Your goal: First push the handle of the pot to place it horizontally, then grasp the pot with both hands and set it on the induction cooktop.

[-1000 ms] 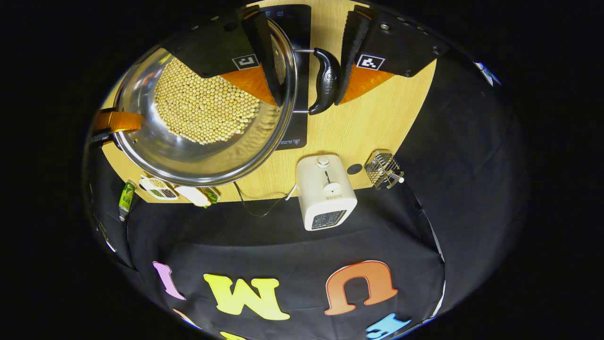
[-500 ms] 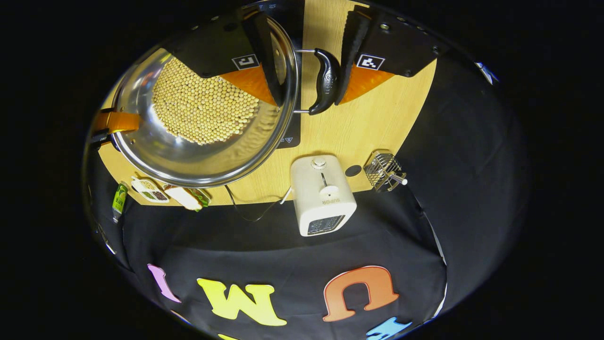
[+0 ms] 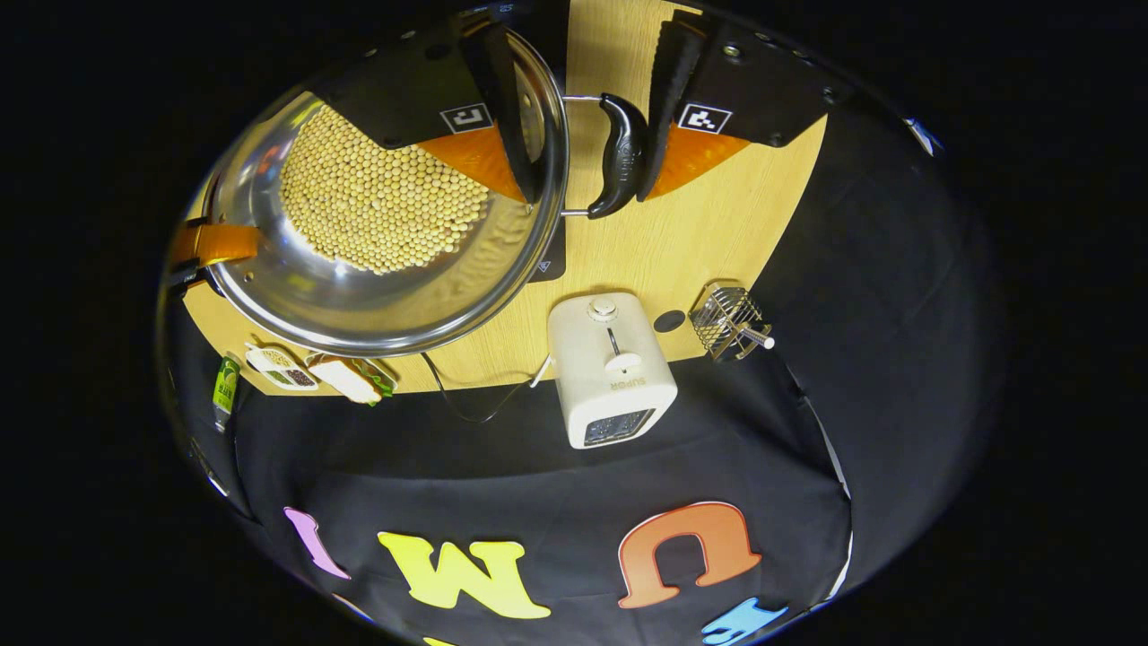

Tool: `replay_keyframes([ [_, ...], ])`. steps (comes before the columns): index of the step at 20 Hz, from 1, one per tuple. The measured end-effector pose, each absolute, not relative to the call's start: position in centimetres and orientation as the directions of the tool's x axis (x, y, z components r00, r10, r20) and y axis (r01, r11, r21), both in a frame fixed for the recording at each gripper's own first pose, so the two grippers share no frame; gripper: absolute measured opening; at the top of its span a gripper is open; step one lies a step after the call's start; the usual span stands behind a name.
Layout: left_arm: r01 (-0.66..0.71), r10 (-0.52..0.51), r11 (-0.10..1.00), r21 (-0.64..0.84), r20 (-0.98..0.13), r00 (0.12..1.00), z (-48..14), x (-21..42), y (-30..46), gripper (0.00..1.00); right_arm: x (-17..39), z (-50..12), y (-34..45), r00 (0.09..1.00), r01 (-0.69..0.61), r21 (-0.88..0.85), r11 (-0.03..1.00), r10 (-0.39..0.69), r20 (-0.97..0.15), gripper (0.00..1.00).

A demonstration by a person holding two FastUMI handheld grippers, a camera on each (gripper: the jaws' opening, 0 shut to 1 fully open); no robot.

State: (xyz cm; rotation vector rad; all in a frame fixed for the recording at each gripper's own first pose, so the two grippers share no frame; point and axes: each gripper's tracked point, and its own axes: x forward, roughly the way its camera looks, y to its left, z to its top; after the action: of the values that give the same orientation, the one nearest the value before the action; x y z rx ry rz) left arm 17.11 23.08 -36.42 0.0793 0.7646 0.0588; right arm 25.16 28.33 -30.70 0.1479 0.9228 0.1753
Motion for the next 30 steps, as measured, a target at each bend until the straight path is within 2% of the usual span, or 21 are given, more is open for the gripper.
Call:
replay_keyframes([
  [11, -0.003, 0.072, 0.995, 0.103, -0.676, 0.734, -36.4, 17.0, 23.2, 0.61, 25.2, -30.5, 28.2, 0.607, -0.087, 0.201, 0.976, 0.212, -0.766, 0.63],
  [13, 0.001, 0.065, 0.995, 0.097, -0.668, 0.742, -36.3, 17.0, 23.1, 0.66, 25.3, -30.3, 27.9, 0.622, -0.1, 0.187, 0.977, 0.208, -0.755, 0.64],
  [14, 0.001, 0.07, 0.994, 0.11, -0.642, 0.763, -35.6, 17.4, 23.2, 0.72, 25.5, -29.8, 27.4, 0.645, -0.109, 0.156, 0.982, 0.189, -0.74, 0.72],
  [15, 0.003, 0.071, 0.993, 0.117, -0.62, 0.781, -34.8, 17.6, 23.1, 0.83, 25.8, -28.9, 26.9, 0.682, -0.122, 0.124, 0.985, 0.174, -0.71, 0.75],
  [16, -0.001, 0.078, 0.992, 0.129, -0.596, 0.799, -34.1, 17.9, 23.1, 0.94, 26.3, -27.8, 26.7, 0.722, -0.144, 0.093, 0.985, 0.169, -0.671, 0.83],
  [17, 0.003, 0.082, 0.99, 0.142, -0.586, 0.806, -33.6, 17.9, 23.0, 0.99, 26.1, -26.9, 26.5, 0.748, -0.167, 0.056, 0.984, 0.163, -0.644, 0.82],
  [18, -0.005, 0.099, 0.987, 0.163, -0.574, 0.813, -32.9, 17.6, 23.2, 0.93, 25.9, -25.8, 26.3, 0.768, -0.186, 0.025, 0.982, 0.161, -0.62, 0.82],
  [22, -0.023, 0.115, 0.983, 0.182, -0.519, 0.847, -29.4, 16.8, 22.6, 0.96, 24.2, -22.5, 25.5, 0.811, -0.218, -0.016, 0.976, 0.172, -0.56, 0.83],
  [30, -0.011, 0.06, 0.992, 0.126, -0.395, 0.917, -19.6, 11.8, 17.0, 0.96, 18.8, -16.1, 21.0, 0.859, -0.237, -0.005, 0.971, 0.207, -0.468, 0.83],
])
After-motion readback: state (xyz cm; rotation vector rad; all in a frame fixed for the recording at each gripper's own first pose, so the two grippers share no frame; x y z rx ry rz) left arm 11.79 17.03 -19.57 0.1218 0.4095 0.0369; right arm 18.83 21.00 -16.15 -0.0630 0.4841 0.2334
